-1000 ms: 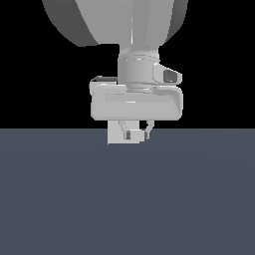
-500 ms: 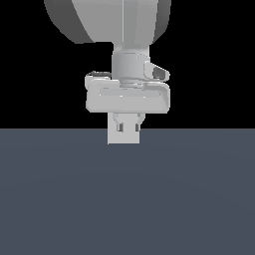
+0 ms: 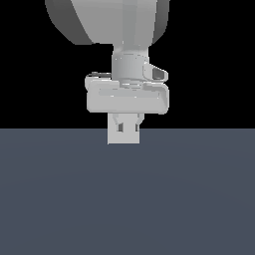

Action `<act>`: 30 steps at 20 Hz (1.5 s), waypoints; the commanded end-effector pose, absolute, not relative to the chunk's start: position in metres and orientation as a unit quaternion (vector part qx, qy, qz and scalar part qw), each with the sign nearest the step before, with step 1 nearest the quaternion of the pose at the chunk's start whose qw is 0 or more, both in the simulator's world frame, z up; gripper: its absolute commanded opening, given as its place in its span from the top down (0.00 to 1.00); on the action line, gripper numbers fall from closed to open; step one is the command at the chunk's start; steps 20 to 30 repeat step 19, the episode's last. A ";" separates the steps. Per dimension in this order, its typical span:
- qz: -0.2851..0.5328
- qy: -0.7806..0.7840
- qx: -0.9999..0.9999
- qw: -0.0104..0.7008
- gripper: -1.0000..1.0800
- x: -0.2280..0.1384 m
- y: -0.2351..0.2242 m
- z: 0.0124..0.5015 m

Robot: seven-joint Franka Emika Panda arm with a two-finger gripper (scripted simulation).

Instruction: Plug the charger into the wall socket.

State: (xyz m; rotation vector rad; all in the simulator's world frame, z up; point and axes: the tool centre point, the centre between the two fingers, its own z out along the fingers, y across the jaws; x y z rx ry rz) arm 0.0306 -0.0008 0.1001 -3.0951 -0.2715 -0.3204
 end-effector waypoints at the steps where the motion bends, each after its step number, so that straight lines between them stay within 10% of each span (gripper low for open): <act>1: -0.103 -0.087 -0.991 0.009 1.00 0.035 0.000 0.100; 30: -0.103 -0.087 -0.991 0.009 1.00 0.076 0.008 0.100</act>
